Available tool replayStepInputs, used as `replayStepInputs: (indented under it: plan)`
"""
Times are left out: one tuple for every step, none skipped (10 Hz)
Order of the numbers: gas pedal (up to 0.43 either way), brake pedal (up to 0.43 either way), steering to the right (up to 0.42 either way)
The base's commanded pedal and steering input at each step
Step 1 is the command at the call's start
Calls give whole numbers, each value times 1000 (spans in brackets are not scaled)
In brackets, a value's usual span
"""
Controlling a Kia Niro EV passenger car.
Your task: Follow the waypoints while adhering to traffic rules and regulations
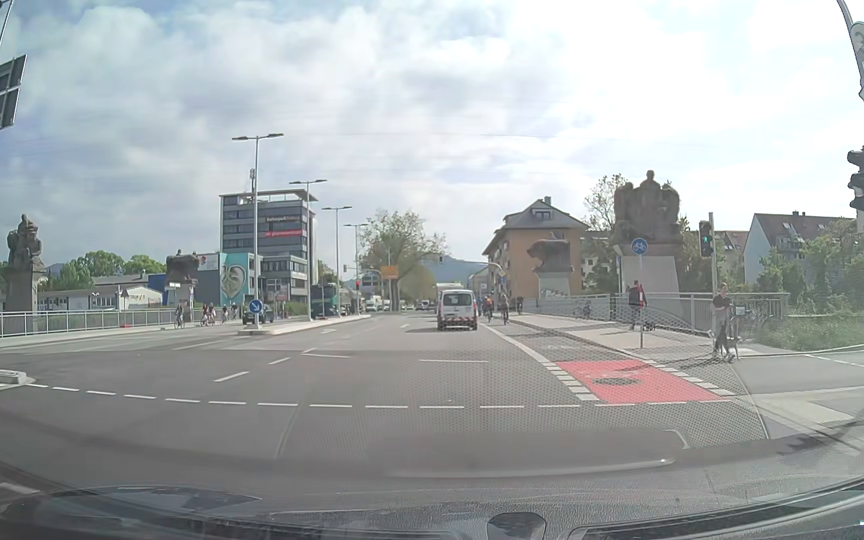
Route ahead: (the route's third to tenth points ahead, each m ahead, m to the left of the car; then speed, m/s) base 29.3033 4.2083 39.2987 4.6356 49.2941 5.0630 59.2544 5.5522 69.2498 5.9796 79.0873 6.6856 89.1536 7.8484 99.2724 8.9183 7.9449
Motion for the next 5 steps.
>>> replayStepInputs:
  plan:
    - [0, 67, -9]
    - [0, 67, -9]
    - [0, 61, -6]
    - [0, 49, -4]
    - [0, 30, -4]
